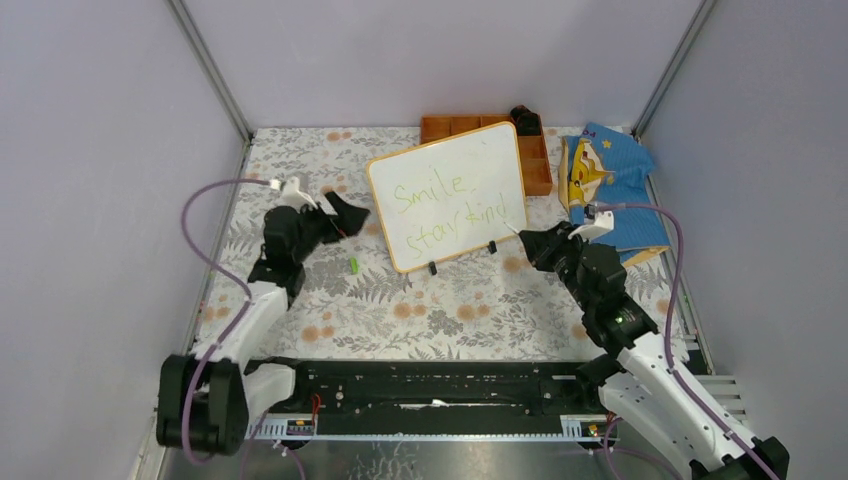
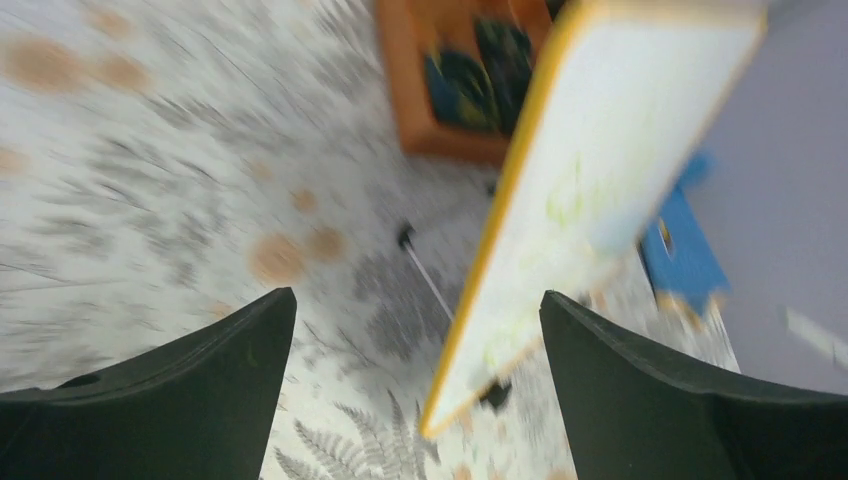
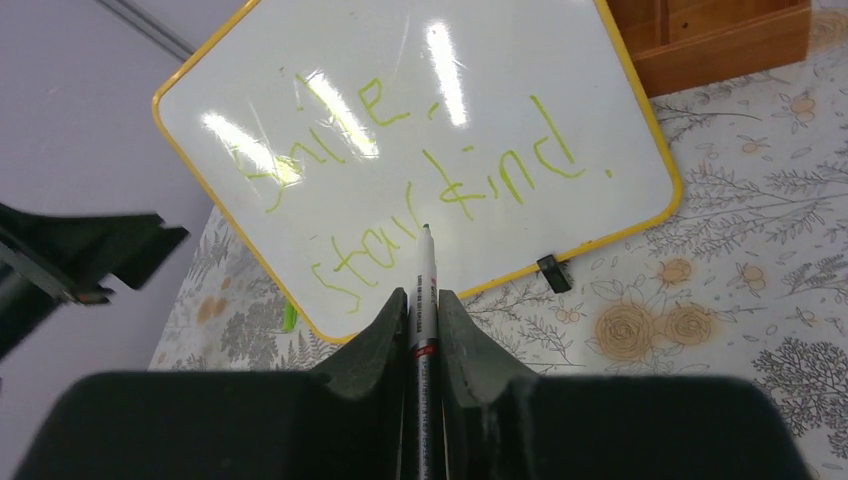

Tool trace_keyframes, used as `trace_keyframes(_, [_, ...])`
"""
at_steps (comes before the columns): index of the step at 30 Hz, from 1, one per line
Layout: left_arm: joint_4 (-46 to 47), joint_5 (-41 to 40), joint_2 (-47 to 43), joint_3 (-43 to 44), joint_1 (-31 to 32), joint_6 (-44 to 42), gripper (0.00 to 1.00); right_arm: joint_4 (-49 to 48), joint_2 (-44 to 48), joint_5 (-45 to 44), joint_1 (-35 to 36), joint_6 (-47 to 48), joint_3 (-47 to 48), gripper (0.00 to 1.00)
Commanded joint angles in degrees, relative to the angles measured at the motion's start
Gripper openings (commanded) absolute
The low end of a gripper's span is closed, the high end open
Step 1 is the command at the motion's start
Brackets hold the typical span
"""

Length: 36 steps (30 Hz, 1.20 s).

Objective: Write a sentence on the whiteboard
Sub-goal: Write a sentence on the whiteboard, then close the pen cap at the center of the board.

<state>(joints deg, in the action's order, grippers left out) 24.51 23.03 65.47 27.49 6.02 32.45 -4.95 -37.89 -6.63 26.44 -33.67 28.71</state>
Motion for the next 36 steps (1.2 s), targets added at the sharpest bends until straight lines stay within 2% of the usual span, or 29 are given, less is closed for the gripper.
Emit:
trace_keyframes(1, [-35.51, -30.85, -9.87, 12.30, -0.22, -0.34, 0.99, 0.26, 2.25, 2.05, 3.73, 4.67, 2.77, 0.00])
trace_keyframes(3, [-40.09, -35.05, -13.29, 14.28, -0.31, 1.34, 0.99, 0.43, 1.82, 1.15, 7.22, 5.94, 3.71, 0.00])
trace_keyframes(7, [-45.54, -40.08, -17.49, 14.49, -0.37, 8.38, 0.99, 0.93, 0.80, 2.07, 9.37, 6.68, 5.21, 0.00])
trace_keyframes(13, [-51.41, -36.35, -15.17, 16.60, -0.06, 7.10, 0.99, 2.13, 2.39, 0.98, 10.45, 7.72, 4.21, 0.00])
trace_keyframes(19, [-57.30, -28.63, -2.51, 17.62, -0.05, 1.52, 0.99, 3.24, 3.68, 0.93, 10.70, 7.23, 2.35, 0.00])
trace_keyframes(23, [-54.10, -24.11, -1.07, 13.37, 0.26, 0.54, 0.99, 4.51, 4.73, -0.10, 10.66, 7.28, 0.90, 0.00])
trace_keyframes(28, [-54.15, -24.30, 2.48, 14.06, 1.19, -0.59, 0.99, 4.16, 4.16, -0.62, 10.65, 7.46, -0.45, 0.00])
trace_keyframes(36, [-54.60, -28.10, 16.51, 22.63, 6.12, 1.44, 0.96, 5.48, 3.16, -1.80, 10.66, 8.02, 1.41, 0.00])
